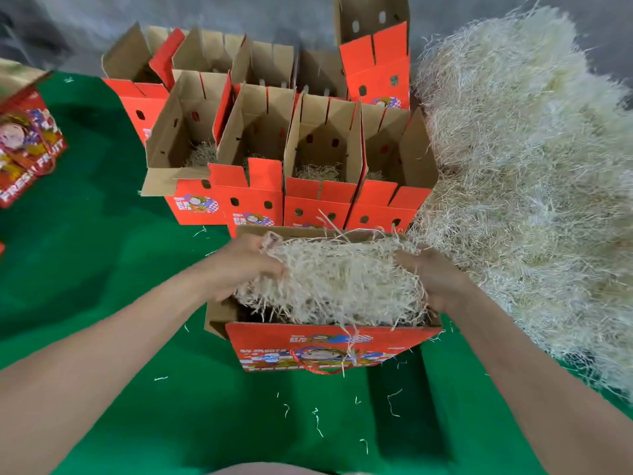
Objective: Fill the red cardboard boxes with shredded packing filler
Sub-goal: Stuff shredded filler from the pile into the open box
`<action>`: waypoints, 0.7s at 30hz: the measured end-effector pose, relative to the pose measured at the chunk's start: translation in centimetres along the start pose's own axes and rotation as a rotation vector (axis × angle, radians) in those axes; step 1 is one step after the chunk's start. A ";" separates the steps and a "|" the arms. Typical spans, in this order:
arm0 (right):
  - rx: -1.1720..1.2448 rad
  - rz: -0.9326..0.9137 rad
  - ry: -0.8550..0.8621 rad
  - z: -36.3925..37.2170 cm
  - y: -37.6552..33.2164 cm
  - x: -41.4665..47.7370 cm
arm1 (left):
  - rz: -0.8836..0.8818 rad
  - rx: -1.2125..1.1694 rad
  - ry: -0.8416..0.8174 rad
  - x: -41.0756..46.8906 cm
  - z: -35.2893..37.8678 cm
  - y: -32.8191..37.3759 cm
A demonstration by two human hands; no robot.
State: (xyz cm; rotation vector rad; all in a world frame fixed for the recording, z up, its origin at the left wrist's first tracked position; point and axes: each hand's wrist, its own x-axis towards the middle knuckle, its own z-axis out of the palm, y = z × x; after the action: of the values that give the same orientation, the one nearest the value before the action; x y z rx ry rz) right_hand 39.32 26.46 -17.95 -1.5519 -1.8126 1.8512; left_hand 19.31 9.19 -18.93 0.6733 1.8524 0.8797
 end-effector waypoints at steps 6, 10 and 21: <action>-0.184 -0.029 0.047 0.2 -0.8 -0.4 | 0.025 -0.093 -0.055 -1.2 -2.2 0.6; -0.288 -0.062 0.000 3.4 -1.6 -0.2 | -0.103 -0.010 -0.280 -0.9 0.5 2.4; -0.085 0.048 -0.346 1.2 -0.1 -0.3 | -0.160 0.118 -0.061 1.3 -0.4 -0.5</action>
State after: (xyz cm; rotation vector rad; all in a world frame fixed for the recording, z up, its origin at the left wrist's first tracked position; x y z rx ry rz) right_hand 38.53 25.49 -17.98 -1.3776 -2.0317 2.2069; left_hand 18.42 9.78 -19.92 0.6081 1.8853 0.6442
